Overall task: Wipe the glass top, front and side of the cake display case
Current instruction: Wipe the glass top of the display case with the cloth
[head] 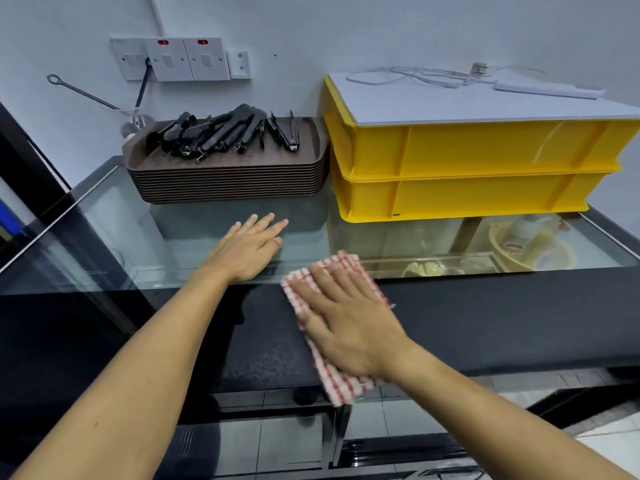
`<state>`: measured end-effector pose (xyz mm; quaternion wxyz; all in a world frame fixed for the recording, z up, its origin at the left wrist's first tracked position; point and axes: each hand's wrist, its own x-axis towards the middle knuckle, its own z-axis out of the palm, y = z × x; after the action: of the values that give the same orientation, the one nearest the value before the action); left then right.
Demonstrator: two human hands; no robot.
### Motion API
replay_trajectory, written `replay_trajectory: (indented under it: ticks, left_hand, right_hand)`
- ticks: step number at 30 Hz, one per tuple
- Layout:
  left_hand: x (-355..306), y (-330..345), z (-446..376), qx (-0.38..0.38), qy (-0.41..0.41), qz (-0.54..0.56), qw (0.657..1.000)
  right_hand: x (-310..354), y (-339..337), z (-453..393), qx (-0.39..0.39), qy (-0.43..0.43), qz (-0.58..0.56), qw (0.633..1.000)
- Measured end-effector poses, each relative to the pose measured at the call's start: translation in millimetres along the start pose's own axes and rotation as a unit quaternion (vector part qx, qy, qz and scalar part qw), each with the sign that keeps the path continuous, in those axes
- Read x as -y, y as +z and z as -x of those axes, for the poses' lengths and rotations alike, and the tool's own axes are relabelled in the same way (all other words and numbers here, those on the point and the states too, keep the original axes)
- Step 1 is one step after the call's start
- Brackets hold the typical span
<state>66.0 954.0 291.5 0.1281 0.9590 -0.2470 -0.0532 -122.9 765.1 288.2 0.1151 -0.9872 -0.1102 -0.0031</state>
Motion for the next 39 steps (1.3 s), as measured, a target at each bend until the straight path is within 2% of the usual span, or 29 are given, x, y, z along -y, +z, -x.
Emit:
replay_trajectory:
  ticks: [4,7,12,14,16,17,19,21,23,25,26,28,30,36,39]
  left_hand:
    - [-1.7,-0.8,2.0,-0.001,-0.001,0.007,1.0]
    - [-2.5,-1.4,0.9,-0.004,-0.002,0.016,1.0]
    - [2.0,0.0,-3.6,-0.011,-0.003,0.046,0.999]
    - [3.3,0.2,-3.7,-0.018,-0.003,0.072,0.997]
    - [2.9,0.2,-1.2,-0.029,-0.005,0.092,0.995]
    - [1.3,0.0,0.5,-0.041,-0.006,0.099,0.994]
    - [-6.0,-2.8,9.1,-0.097,-0.011,0.103,0.99]
    - [-19.1,-8.0,17.9,-0.194,-0.024,0.113,0.974]
    - [-44.3,-12.3,26.4,-0.242,-0.013,0.125,0.962]
    - [-77.4,-5.1,34.1,-0.213,0.017,0.11,0.971]
    - [-95.6,4.9,38.2,-0.17,0.024,0.095,0.981]
    - [-128.8,30.7,49.6,-0.06,0.004,0.037,0.998]
    - [-145.0,45.7,66.4,-0.003,-0.017,0.0,1.0]
    - [-115.2,41.3,122.5,0.011,0.042,-0.026,0.999]
    - [-73.1,24.5,95.2,0.004,0.025,-0.044,0.999]
  right_hand:
    - [-63.5,-16.6,-22.2,-0.021,0.158,0.028,0.987]
    - [-53.9,-15.5,-60.3,-0.027,0.229,0.003,0.973]
    - [21.6,9.5,-65.0,-0.021,0.123,-0.01,0.992]
    - [26.6,10.2,-63.1,-0.007,0.115,-0.022,0.993]
    - [23.9,1.3,-61.8,-0.003,0.1,-0.068,0.993]
    - [20.2,-6.8,-59.9,-0.026,0.09,-0.131,0.987]
    - [6.8,-25.9,-50.5,-0.117,0.091,-0.238,0.96]
    - [-20.5,-36.7,-40.6,-0.183,0.121,-0.191,0.957]
    - [-53.1,-33.8,-33.4,-0.146,0.172,-0.101,0.969]
    - [-71.9,-22.3,-30.3,-0.073,0.224,-0.048,0.971]
    - [-75.1,-16.9,-31.3,-0.056,0.235,-0.041,0.969]
    - [-74.8,-13.6,-33.2,-0.046,0.235,-0.032,0.97]
    - [-73.8,-15.5,-32.7,-0.042,0.231,-0.03,0.971]
    - [-74.9,-14.4,-32.6,-0.032,0.232,-0.018,0.972]
    - [-76.8,-12.1,-33.0,-0.035,0.232,-0.01,0.972]
